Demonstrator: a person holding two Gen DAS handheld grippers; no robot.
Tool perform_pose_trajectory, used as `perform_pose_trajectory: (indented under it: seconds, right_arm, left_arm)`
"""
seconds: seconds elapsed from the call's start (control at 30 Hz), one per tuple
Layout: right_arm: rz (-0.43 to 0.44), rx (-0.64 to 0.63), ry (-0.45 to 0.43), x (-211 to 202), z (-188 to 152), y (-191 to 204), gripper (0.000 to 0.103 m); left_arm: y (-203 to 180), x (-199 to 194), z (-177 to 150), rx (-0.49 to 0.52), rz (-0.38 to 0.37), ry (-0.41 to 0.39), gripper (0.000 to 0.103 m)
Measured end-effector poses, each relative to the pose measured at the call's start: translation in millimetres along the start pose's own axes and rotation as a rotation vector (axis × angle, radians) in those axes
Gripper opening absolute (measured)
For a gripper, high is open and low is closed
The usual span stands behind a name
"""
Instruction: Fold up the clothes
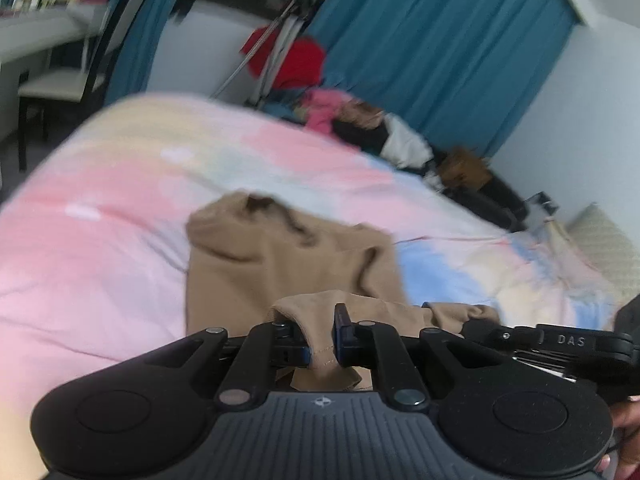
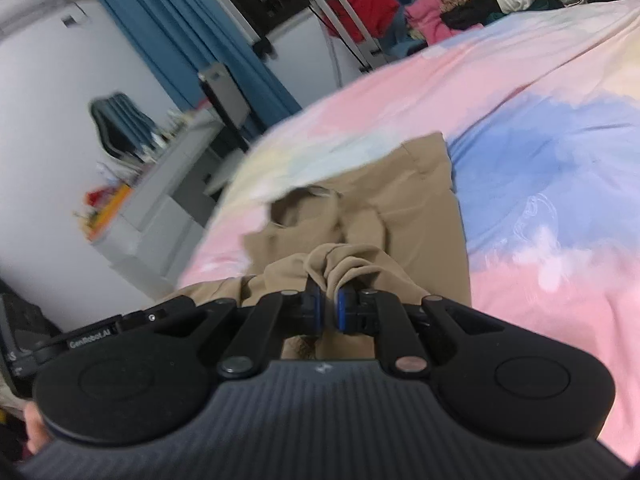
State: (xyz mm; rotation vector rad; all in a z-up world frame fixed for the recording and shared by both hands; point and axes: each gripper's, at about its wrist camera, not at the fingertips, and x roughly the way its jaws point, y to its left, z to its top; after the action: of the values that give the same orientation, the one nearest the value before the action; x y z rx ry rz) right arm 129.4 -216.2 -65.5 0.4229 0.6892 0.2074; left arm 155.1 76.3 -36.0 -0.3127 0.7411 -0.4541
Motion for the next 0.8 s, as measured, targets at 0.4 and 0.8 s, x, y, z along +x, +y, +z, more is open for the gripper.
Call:
perform_pose_trajectory:
  seconds: [0.4,0.8]
  right_arm:
    - [-0.109,-0.082,0.073,86.7,-6.8,-18.8,0.013]
    - [-0.153,-0.148,-0.09,40.6,-20.3,3.8,0.072]
  left_arm:
    - [35.2,86.9,-7.4,0.056,0.058,0.079,0.014]
    - [-30.4,14.6,-30.2,0.195,0.109,-0.095,0.096]
